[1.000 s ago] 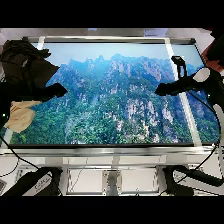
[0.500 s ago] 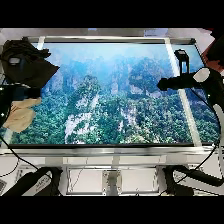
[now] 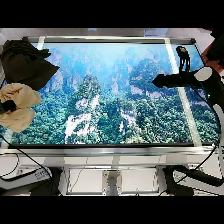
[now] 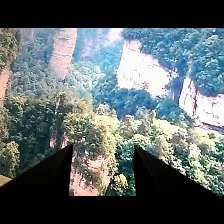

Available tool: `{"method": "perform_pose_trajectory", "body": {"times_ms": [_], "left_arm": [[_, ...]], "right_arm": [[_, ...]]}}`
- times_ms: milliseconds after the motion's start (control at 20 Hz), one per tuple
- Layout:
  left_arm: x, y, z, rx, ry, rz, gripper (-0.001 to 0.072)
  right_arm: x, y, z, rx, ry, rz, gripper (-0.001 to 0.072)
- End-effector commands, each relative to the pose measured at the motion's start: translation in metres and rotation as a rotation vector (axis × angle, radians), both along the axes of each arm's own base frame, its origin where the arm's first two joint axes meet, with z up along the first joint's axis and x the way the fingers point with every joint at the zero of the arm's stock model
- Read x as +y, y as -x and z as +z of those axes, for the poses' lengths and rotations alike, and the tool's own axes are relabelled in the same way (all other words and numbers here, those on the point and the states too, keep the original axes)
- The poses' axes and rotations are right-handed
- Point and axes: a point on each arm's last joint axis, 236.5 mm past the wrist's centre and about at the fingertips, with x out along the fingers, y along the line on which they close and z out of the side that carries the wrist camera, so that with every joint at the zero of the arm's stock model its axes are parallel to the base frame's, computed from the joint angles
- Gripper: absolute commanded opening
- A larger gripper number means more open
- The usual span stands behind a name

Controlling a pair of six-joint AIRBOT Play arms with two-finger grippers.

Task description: Fold the shirts.

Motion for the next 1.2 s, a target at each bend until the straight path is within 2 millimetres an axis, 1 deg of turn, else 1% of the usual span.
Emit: {"method": "perform_pose_trajectory", "body": {"times_ms": [0,50,100,150,200,250,450,550,600,650,700,750,850,950,1050,1100,1150], "left_arm": [[-0.001,-0.023,-0.043,-0.11,0.168,0.048,0.067],[-0.004,-0.034,-0.047,-0.139,0.198,0.048,0.067],[-0.01,-0.048,-0.048,-0.168,0.249,0.034,0.0711],[-0.018,-0.062,-0.047,-0.2,0.296,0.005,0.0715],[-0.022,-0.075,-0.044,-0.222,0.319,-0.031,0.0715],[-0.02,-0.083,-0.041,-0.236,0.321,-0.039,0.0715],[-0.002,-0.106,-0.032,-0.274,0.295,-0.043,0.0713],[0.001,-0.111,-0.039,-0.273,0.297,-0.04,0.0705],[-0.001,-0.111,-0.046,-0.261,0.315,-0.037,0.0679],[-0.005,-0.11,-0.053,-0.25,0.341,-0.031,0.0497],[-0.01,-0.108,-0.056,-0.241,0.368,-0.028,0.012],[-0.015,-0.108,-0.055,-0.239,0.388,-0.026,0.0013],[-0.028,-0.109,-0.045,-0.232,0.45,-0.033,0.0015],[-0.048,-0.111,-0.025,-0.225,0.53,-0.063,0.0015],[-0.075,-0.113,0.007,-0.219,0.571,-0.16,0.0014],[-0.094,-0.114,0.026,-0.224,0.602,-0.213,0.0014],[-0.12,-0.116,0.048,-0.233,0.628,-0.291,0.0014]], "right_arm": [[0.017,0.0,0.01,0.002,-0.099,0.0,0.0448],[0.02,0.0,0.012,0.002,-0.12,0.001,0.0448],[0.022,0.0,0.013,0.002,-0.129,0.001,0.0448],[0.022,0.0,0.014,0.002,-0.133,0.0,0.0448],[0.022,0.0,0.014,0.004,-0.136,-0.004,0.0448],[0.022,0.0,0.014,0.01,-0.143,-0.016,0.0448],[0.022,0.0,0.014,0.016,-0.15,-0.021,0.0448],[0.023,0.0,0.014,0.016,-0.154,-0.022,0.0447],[0.023,0.0,0.015,0.019,-0.163,-0.029,0.0447],[0.023,0.0,0.015,0.023,-0.169,-0.036,0.0447],[0.024,0.0,0.015,0.023,-0.172,-0.036,0.0447],[0.024,0.0,0.016,0.023,-0.178,-0.036,0.0447],[0.026,0.0,0.017,0.022,-0.185,-0.035,0.0447],[0.025,-0.002,0.018,0.015,-0.184,-0.039,0.0447],[0.021,-0.01,0.024,-0.021,-0.19,-0.064,0.0447],[0.02,-0.017,0.029,-0.049,-0.203,-0.084,0.0447],[0.016,-0.025,0.035,-0.085,-0.213,-0.111,0.0447]]}}
